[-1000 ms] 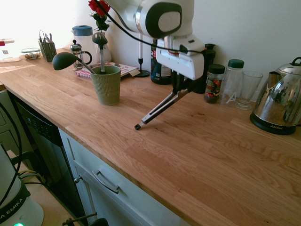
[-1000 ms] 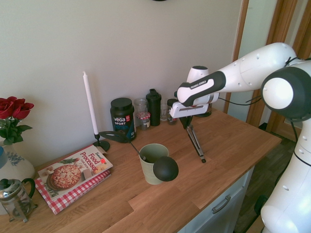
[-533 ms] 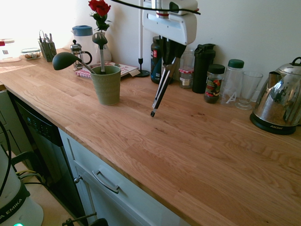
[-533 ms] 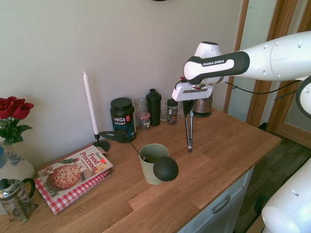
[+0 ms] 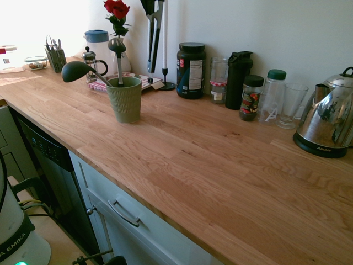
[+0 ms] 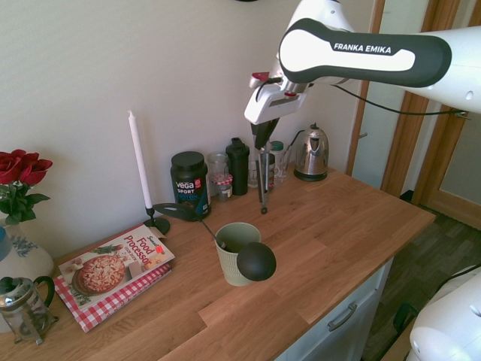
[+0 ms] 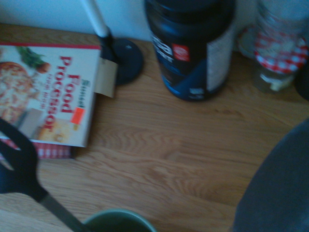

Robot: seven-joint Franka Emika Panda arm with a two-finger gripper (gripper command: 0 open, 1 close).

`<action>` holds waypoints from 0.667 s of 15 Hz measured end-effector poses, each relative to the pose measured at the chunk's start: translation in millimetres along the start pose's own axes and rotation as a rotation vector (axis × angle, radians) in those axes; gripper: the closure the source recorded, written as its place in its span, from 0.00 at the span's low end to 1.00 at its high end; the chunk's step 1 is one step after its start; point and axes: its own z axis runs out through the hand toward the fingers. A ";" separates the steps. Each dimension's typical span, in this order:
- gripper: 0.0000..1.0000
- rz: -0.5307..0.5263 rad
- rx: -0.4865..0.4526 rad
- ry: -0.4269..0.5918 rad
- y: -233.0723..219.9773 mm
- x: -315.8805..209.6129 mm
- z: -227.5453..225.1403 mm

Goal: Put the tongs back in the holder

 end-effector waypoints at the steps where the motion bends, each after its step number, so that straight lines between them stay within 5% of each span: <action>1: 1.00 -0.030 0.001 -0.004 -14.1 -8.4 4.4; 10: 1.00 -0.100 0.001 -0.040 -75.3 -82.6 2.9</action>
